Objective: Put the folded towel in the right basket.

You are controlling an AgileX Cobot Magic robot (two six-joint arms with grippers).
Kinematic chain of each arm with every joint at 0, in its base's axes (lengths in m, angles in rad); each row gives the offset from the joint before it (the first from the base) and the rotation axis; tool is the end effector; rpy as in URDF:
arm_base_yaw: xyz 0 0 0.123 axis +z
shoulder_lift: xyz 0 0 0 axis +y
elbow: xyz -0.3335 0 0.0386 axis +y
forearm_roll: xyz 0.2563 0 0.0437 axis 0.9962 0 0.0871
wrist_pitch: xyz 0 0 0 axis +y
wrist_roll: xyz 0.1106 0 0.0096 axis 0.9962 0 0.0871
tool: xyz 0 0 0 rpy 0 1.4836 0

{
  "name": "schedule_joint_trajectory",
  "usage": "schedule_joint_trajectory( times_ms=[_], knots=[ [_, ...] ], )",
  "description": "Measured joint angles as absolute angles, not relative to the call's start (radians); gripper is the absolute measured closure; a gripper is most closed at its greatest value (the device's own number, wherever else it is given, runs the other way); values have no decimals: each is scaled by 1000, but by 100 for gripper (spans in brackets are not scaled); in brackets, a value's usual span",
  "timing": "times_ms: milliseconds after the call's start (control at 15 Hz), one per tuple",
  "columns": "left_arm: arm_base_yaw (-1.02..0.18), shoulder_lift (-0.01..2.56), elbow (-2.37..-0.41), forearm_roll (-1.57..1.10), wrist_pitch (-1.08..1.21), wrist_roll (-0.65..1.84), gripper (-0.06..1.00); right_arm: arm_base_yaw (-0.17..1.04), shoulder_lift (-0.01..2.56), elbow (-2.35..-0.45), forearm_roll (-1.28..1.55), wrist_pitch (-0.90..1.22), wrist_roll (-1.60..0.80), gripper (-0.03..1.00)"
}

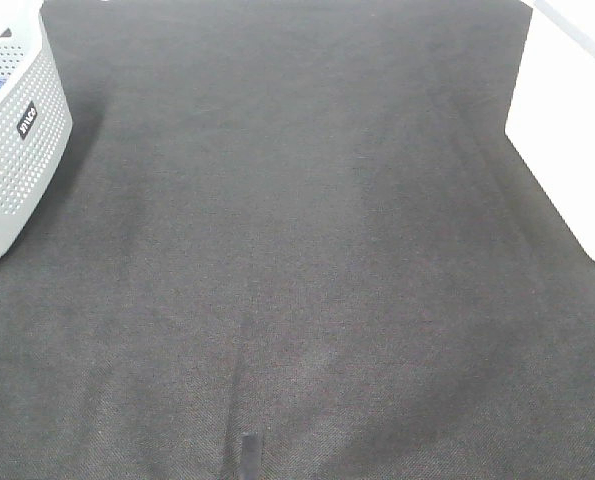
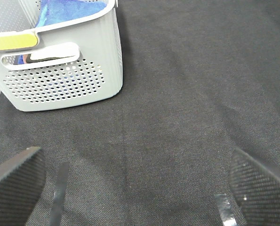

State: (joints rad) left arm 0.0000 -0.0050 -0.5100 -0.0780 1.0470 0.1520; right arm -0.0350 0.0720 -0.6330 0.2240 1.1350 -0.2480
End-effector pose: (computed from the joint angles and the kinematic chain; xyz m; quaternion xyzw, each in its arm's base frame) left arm -0.0321 -0.0075 0.2766 0.0657 0.8425 0.0016 0.5347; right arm -0.0387 0.0237 0.3089 -0.1023 0.8452 0.0377 0.5232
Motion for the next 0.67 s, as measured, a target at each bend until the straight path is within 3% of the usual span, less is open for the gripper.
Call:
schedule_joint_trajectory(
  times_ms=[667],
  knots=[
    [0, -5, -510, -78, 1047, 152, -5, -16, -5, -505, 155, 1076, -188, -1]
  ],
)
